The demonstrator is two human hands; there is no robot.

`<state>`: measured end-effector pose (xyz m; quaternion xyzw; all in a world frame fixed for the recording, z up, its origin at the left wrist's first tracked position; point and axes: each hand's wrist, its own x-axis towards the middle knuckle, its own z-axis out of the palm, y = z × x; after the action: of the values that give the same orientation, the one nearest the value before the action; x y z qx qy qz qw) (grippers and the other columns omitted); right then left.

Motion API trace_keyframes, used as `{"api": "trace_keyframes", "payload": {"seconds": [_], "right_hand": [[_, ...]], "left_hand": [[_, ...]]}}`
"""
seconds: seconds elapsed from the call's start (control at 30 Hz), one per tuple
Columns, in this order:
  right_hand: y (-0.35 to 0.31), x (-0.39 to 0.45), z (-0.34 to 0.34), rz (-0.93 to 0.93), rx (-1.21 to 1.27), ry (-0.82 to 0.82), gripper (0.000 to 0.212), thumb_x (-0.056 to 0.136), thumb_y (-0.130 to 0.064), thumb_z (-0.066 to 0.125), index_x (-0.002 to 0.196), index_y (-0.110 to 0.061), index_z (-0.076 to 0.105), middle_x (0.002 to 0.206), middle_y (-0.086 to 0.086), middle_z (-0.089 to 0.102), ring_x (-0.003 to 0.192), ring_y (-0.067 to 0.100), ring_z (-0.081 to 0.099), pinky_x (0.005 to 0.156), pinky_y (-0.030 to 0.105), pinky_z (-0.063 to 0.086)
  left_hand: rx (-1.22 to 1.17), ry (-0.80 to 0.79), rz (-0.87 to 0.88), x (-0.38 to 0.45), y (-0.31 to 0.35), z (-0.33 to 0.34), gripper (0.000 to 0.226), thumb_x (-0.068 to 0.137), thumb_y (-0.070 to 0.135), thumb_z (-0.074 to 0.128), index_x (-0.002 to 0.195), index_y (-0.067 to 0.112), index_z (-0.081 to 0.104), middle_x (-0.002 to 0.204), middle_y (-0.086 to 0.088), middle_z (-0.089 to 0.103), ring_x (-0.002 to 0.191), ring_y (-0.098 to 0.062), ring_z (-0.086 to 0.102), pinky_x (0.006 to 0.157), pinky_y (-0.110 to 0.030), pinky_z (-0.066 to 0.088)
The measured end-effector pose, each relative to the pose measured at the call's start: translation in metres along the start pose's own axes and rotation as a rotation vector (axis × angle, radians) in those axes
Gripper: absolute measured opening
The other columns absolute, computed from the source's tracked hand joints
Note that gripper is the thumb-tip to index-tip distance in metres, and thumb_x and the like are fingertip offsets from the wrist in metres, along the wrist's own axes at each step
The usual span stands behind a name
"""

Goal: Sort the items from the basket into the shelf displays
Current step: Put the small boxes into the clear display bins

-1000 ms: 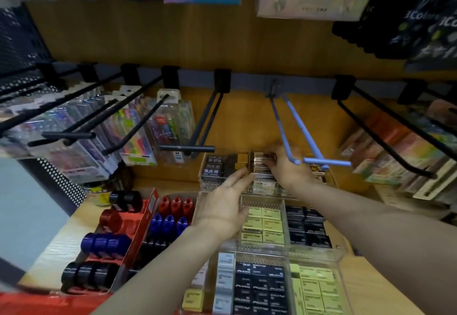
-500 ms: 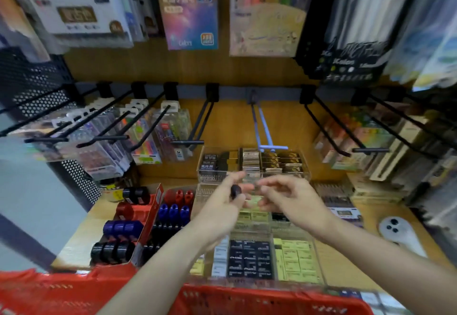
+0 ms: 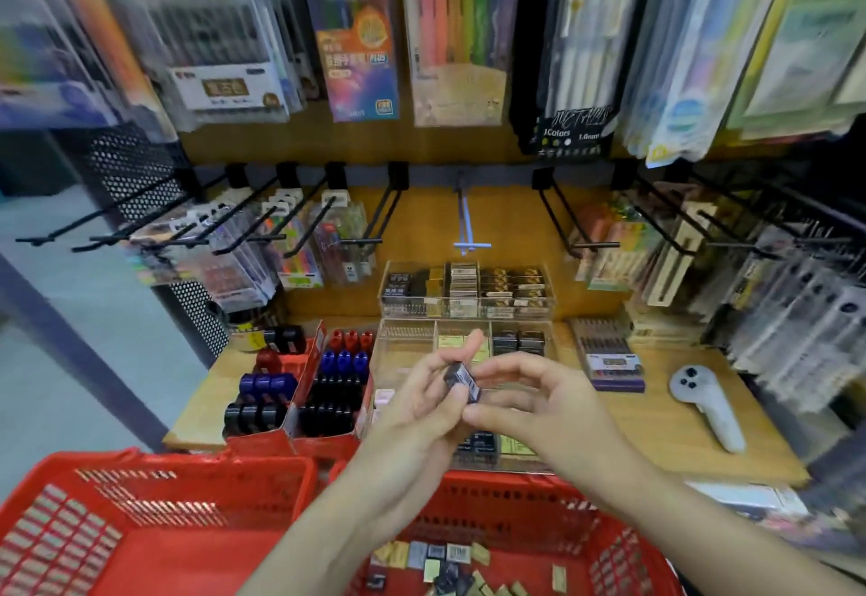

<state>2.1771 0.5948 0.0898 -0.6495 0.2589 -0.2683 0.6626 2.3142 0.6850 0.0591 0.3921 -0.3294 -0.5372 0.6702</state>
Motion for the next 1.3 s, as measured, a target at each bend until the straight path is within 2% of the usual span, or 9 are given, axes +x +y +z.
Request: {"api": "trace_keyframes", "payload": {"seconds": [0.27,0.43,0.67,0.8,0.97,1.03,1.13,1.2,1.3], "right_hand": [[0.02,0.018,-0.004,-0.121,-0.218,0.101,0.039,0.079,0.004,0.076,0.096,-0.031,0.072,0.095,-0.012,0.074,0.088,0.007,0.071,0.076,0.016,0.056],[0.028,0.027,-0.005,-0.009,-0.037,0.06,0.021,0.092,-0.006,0.063,0.109,-0.015,0.071,0.096,0.003,0.076,0.088,0.019,0.073,0.078,0.021,0.057],[0.032,0.021,-0.011,0.186,0.142,-0.013,0.026,0.093,-0.023,0.058,0.108,-0.009,0.073,0.093,0.014,0.075,0.084,0.018,0.071,0.075,0.022,0.057],[0.039,0.022,-0.011,0.111,-0.028,0.096,0.015,0.09,-0.014,0.067,0.104,-0.011,0.07,0.082,0.009,0.075,0.075,0.018,0.073,0.067,0.021,0.058],[0.049,0.032,-0.011,-0.029,-0.532,0.152,0.025,0.078,-0.024,0.082,0.089,-0.04,0.067,0.079,-0.029,0.07,0.077,-0.009,0.066,0.066,0.002,0.045],[0.06,0.044,-0.013,0.004,-0.613,0.15,0.023,0.08,-0.028,0.08,0.088,-0.043,0.065,0.074,-0.027,0.069,0.078,-0.014,0.063,0.063,0.003,0.046],[0.083,0.067,-0.019,0.093,-0.791,0.167,0.017,0.085,-0.028,0.076,0.101,-0.032,0.071,0.077,-0.027,0.063,0.075,-0.013,0.062,0.071,0.007,0.049],[0.102,0.081,-0.021,0.156,-0.943,0.128,0.024,0.089,-0.029,0.071,0.113,-0.024,0.071,0.083,-0.018,0.067,0.071,-0.007,0.062,0.071,0.009,0.048],[0.132,0.095,-0.01,0.205,-1.069,-0.004,0.03,0.093,-0.025,0.067,0.122,-0.018,0.067,0.098,0.0,0.071,0.067,0.002,0.062,0.053,0.009,0.041]], "left_hand": [[0.336,0.147,-0.022,0.016,-0.001,-0.026,0.042,0.082,0.033,0.073,0.123,0.024,0.066,0.12,-0.001,0.07,0.115,-0.02,0.065,0.099,-0.033,0.05],[0.363,0.192,0.0,0.026,0.001,-0.027,0.032,0.082,0.032,0.072,0.114,0.027,0.073,0.107,-0.001,0.074,0.094,-0.019,0.071,0.085,-0.025,0.055],[0.28,0.181,-0.124,0.024,-0.004,-0.03,0.021,0.079,0.028,0.074,0.098,0.021,0.079,0.096,-0.003,0.076,0.087,-0.013,0.069,0.08,-0.021,0.054],[0.182,0.234,-0.224,0.025,-0.01,-0.03,0.027,0.075,0.026,0.076,0.096,0.008,0.079,0.102,-0.01,0.075,0.089,-0.015,0.069,0.08,-0.02,0.055],[0.201,0.304,-0.276,0.032,-0.024,-0.029,0.029,0.083,0.026,0.074,0.104,0.006,0.075,0.109,-0.012,0.074,0.098,-0.016,0.069,0.087,-0.023,0.056],[0.36,0.321,-0.277,0.038,-0.031,-0.039,0.029,0.089,0.031,0.071,0.111,0.013,0.073,0.115,-0.005,0.073,0.104,-0.012,0.067,0.092,-0.023,0.053],[1.156,0.286,-0.242,0.04,-0.044,-0.075,0.049,0.095,0.037,0.063,0.14,0.022,0.05,0.143,0.006,0.051,0.132,-0.013,0.047,0.11,-0.032,0.039],[1.539,0.063,-0.271,0.034,-0.058,-0.1,0.062,0.097,0.038,0.059,0.152,0.027,0.033,0.161,0.004,0.026,0.15,-0.018,0.018,0.122,-0.041,0.019],[1.698,-0.187,-0.348,0.026,-0.079,-0.128,0.07,0.098,0.044,0.055,0.156,0.035,0.018,0.166,0.01,0.006,0.153,-0.015,-0.003,0.125,-0.044,0.002]]}}
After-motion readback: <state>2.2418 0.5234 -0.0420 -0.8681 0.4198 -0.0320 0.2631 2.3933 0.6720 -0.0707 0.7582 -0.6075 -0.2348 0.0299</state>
